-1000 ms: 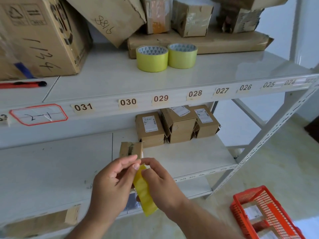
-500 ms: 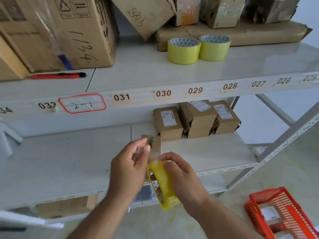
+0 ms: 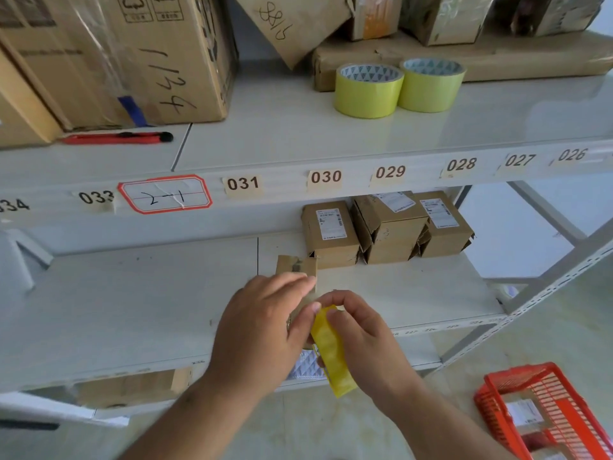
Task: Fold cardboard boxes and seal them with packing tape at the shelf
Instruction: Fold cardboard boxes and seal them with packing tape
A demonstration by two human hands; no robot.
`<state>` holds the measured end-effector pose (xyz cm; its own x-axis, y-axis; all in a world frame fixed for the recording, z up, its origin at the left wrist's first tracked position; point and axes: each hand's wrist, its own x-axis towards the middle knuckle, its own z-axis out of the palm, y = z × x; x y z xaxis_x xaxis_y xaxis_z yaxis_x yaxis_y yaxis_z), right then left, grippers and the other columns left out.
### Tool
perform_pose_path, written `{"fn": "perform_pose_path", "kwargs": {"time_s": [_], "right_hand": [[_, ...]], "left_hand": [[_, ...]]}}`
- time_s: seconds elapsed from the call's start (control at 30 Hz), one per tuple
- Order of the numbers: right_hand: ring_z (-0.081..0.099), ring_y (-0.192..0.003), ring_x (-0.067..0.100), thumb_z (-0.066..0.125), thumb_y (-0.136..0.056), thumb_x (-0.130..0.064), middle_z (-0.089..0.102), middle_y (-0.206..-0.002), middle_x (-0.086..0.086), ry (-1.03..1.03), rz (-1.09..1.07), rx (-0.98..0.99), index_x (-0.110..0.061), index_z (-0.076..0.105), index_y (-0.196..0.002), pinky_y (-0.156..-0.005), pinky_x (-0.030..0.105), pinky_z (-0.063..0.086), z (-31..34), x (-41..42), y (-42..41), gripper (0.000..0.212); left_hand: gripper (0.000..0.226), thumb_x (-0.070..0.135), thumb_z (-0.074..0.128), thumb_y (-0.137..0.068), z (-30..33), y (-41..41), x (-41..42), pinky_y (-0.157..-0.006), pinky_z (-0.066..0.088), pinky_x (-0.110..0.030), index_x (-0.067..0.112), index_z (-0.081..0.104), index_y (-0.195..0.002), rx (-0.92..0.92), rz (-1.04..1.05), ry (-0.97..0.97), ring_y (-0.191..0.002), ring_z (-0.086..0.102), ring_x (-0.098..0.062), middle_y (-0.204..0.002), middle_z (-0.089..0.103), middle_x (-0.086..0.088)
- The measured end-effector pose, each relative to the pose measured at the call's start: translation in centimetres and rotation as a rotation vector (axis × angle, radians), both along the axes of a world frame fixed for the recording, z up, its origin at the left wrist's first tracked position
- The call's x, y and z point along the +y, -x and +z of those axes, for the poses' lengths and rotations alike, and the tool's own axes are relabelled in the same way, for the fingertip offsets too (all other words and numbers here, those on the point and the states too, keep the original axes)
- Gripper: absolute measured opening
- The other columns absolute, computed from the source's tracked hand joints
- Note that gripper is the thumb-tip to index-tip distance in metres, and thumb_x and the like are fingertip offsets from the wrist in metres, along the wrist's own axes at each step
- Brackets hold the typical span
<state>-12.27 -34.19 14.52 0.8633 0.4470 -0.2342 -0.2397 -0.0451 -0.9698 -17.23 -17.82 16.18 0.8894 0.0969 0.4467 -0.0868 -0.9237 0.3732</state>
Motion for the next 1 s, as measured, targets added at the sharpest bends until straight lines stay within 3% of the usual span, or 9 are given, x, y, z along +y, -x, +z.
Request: {"fn": "perform_pose_path", "kwargs": {"time_s": [0.2, 0.37, 0.5, 0.7, 0.8, 0.9, 1.0], "right_hand": [[0.068, -0.101, 0.044, 0.048, -0.090, -0.036, 0.072, -0.100, 0.018, 0.062, 0.018, -0.062, -0.030, 0.069, -0.111, -0.087, 0.069, 0.054, -0.7, -0.1, -0.2, 0.031], [0.069, -0.102, 0.041, 0.049, -0.094, -0.035, 0.073, -0.101, 0.013, 0.075, 0.025, -0.072, -0.028, 0.069, -0.111, -0.090, 0.067, 0.054, -1.2, -0.2, -0.5, 0.027], [0.068, -0.102, 0.044, 0.048, -0.093, -0.033, 0.072, -0.100, 0.019, 0.073, 0.027, -0.066, -0.029, 0.069, -0.110, -0.090, 0.068, 0.054, -1.5, -0.2, -0.6, 0.027], [0.065, -0.099, 0.049, 0.048, -0.091, -0.035, 0.067, -0.100, 0.026, 0.074, 0.038, -0.060, -0.032, 0.068, -0.111, -0.084, 0.070, 0.053, -1.9, -0.1, -0.6, 0.029], [0.066, -0.086, 0.041, 0.048, -0.091, -0.035, 0.067, -0.097, 0.026, 0.067, 0.053, -0.061, -0.037, 0.066, -0.111, -0.080, 0.070, 0.054, -2.1, -0.3, -0.6, 0.027], [0.067, -0.092, 0.043, 0.048, -0.092, -0.040, 0.071, -0.096, 0.018, 0.058, 0.105, -0.039, -0.049, 0.052, -0.123, -0.085, 0.065, 0.054, -2.2, -0.8, -0.4, 0.033], [0.063, -0.096, 0.047, 0.046, -0.094, -0.034, 0.070, -0.099, 0.022, -0.020, 0.124, -0.045, -0.042, 0.046, -0.133, -0.086, 0.066, 0.052, -2.2, -0.8, 0.1, 0.040]], "left_hand": [[0.044, 0.057, 0.053, -0.096, 0.4, -0.6, -0.6, -0.079, 0.055, -0.031, 0.028, 0.074, -0.122, 0.101, 0.036, 0.045, -0.097, 0.061, -0.009, -0.111, 0.070, 0.017], [0.036, 0.056, 0.057, -0.095, 0.4, -0.8, -1.0, -0.074, 0.046, -0.020, 0.031, 0.075, -0.115, 0.119, 0.040, 0.090, -0.089, 0.055, -0.002, -0.103, 0.067, 0.021], [0.025, 0.049, 0.064, -0.096, 0.4, -1.0, -1.0, -0.071, 0.038, -0.013, 0.033, 0.075, -0.112, 0.133, 0.040, 0.113, -0.088, 0.052, 0.000, -0.099, 0.066, 0.022], [0.020, 0.048, 0.057, -0.096, 0.2, -1.0, -1.1, -0.063, 0.044, -0.018, 0.034, 0.072, -0.092, 0.127, 0.027, 0.147, -0.080, 0.056, -0.003, -0.085, 0.061, 0.022], [0.021, 0.045, 0.054, -0.099, 0.3, -0.8, -0.8, -0.059, 0.050, -0.026, 0.033, 0.067, -0.087, 0.133, -0.019, 0.180, -0.074, 0.058, -0.005, -0.081, 0.058, 0.019], [0.020, 0.043, 0.048, -0.102, 0.1, -0.8, 0.0, -0.057, 0.047, -0.028, 0.034, 0.061, -0.089, 0.168, -0.093, 0.173, -0.070, 0.056, -0.008, -0.079, 0.053, 0.019], [0.018, 0.045, 0.048, -0.104, -0.7, -0.9, 0.9, -0.058, 0.049, -0.030, 0.037, 0.062, -0.097, 0.222, -0.136, 0.272, -0.070, 0.059, -0.011, -0.077, 0.060, 0.016]]}}
